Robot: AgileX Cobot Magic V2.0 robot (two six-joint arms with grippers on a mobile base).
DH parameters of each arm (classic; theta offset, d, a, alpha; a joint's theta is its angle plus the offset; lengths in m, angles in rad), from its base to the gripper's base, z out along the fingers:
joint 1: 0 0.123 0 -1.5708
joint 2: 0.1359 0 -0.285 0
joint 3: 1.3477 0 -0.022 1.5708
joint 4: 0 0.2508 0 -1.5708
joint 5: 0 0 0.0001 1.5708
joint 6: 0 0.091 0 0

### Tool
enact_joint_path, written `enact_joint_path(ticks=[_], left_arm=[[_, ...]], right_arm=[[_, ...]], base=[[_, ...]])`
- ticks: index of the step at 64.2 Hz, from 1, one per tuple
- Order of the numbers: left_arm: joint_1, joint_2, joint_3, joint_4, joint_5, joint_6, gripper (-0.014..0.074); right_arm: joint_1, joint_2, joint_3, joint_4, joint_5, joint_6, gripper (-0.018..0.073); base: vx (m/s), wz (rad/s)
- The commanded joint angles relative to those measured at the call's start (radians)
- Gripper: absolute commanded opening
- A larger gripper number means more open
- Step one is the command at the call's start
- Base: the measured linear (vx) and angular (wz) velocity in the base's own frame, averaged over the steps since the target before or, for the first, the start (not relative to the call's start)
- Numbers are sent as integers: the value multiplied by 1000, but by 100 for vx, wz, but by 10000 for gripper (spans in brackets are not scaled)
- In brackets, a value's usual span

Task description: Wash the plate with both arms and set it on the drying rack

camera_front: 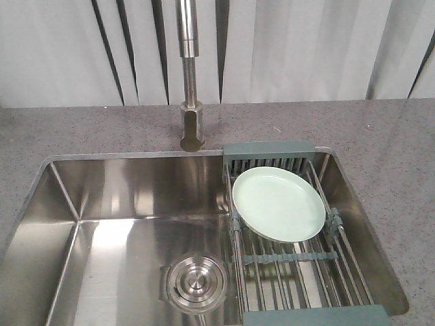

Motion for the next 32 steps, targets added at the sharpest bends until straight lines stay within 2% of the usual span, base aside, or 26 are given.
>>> enact_joint_path(ticks=[1, 32], left_arm=[[-1, -17, 23, 7, -81, -10, -6], [-22, -17, 15, 7, -79, -10, -6]], right_arm=[[1, 11, -26, 6, -75, -7, -9], [1, 11, -26, 6, -75, -7, -9]], base=[[0, 0], [0, 0]])
